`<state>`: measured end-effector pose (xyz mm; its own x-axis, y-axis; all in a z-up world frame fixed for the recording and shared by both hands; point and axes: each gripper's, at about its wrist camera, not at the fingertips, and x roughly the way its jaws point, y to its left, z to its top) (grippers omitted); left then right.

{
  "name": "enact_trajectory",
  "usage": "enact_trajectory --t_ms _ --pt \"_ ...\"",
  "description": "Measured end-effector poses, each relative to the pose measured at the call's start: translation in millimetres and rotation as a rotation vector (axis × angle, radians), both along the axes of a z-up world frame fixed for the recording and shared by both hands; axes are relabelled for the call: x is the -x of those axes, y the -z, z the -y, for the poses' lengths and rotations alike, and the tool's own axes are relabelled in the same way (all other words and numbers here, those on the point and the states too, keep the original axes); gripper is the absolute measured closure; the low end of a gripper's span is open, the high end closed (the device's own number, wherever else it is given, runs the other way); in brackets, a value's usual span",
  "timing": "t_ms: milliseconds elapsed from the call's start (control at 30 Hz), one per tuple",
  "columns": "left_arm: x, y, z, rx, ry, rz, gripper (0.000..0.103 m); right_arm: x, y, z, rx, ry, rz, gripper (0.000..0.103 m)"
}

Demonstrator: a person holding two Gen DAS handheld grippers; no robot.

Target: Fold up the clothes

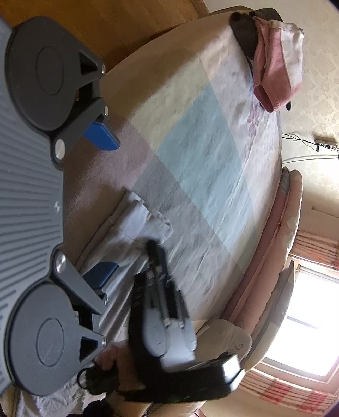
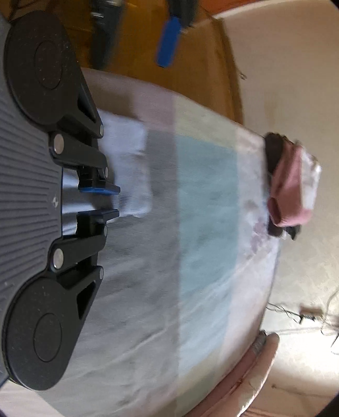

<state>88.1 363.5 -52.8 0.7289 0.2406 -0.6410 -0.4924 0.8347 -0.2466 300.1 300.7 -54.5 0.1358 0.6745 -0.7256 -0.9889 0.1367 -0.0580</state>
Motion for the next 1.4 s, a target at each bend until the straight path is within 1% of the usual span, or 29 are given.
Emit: enact_trajectory --t_ms 100,133,200,333,367,400,467,533,633,700,833,967,1000,1033,1067,1133,1167,1233,1267,1300,1333,1367,1400 --pt "-2 -5 0 -0.011 0.007 0.0 0.011 -7 -2 -12 -0.004 0.013 -0.045 0.089" --pt "-3 -7 -1 -0.015 0.018 0.007 0.011 -10 -8 -9 -0.01 0.018 -0.067 0.089" --pt "-6 -11 -2 -0.024 0.041 0.016 0.011 -15 -24 8 -0.03 0.033 -0.082 0.087" --pt "-26 -15 -3 -0.063 0.089 0.008 0.013 -24 -51 73 -0.001 0.091 -0.079 0.083" --pt "-31 -15 -3 -0.062 0.103 0.014 0.013 -26 -58 89 0.006 0.105 -0.079 0.08" --pt "-36 -16 -2 -0.053 0.123 0.022 0.017 -29 -64 105 0.014 0.12 -0.078 0.075" --pt "-46 -17 1 -0.029 0.164 0.039 0.022 -34 -69 149 0.025 0.211 -0.093 0.07" --pt "-55 -19 7 -0.001 0.218 0.059 0.022 -36 -70 189 0.032 0.315 -0.113 0.069" --pt "-73 -18 27 0.034 0.354 0.063 0.022 -32 -65 251 0.022 0.497 -0.153 0.067" --pt "-93 -15 50 0.064 0.49 0.05 0.022 -26 -59 288 0.014 0.62 -0.185 0.065" --pt "-132 -8 110 0.103 0.783 0.026 0.022 -9 -45 359 -0.019 0.868 -0.258 0.062" --pt "-156 5 165 0.18 1.018 0.006 0.022 11 -37 407 -0.039 1.033 -0.29 0.059" --pt "-159 9 174 0.198 1.063 0.006 0.021 16 -36 417 -0.04 1.067 -0.29 0.058" --pt "-162 13 181 0.2 1.087 -0.003 0.021 22 -36 427 -0.043 1.097 -0.291 0.057" --pt "-165 18 184 0.186 1.089 -0.022 0.021 26 -35 433 -0.05 1.117 -0.296 0.057" --pt "-169 24 178 0.122 1.048 -0.049 0.024 35 -35 445 -0.064 1.151 -0.3 0.056" --pt "-168 25 168 0.1 1.029 -0.039 0.027 37 -34 450 -0.066 1.16 -0.299 0.055" --pt "-167 25 147 0.06 0.988 -0.022 0.029 40 -33 457 -0.063 1.175 -0.298 0.053" --pt "-167 25 136 0.055 0.97 -0.022 0.03 41 -32 461 -0.06 1.18 -0.297 0.052" --pt "-168 24 128 0.055 0.957 -0.027 0.029 41 -30 463 -0.06 1.182 -0.297 0.052" --pt "-169 23 126 0.032 0.93 -0.044 0.031 42 -29 466 -0.061 1.183 -0.298 0.051" --pt "-170 20 127 -0.003 0.904 -0.067 0.031 41 -27 465 -0.054 1.175 -0.299 0.05" --pt "-168 16 131 -0.018 0.893 -0.077 0.031 40 -25 465 -0.047 1.166 -0.299 0.05"
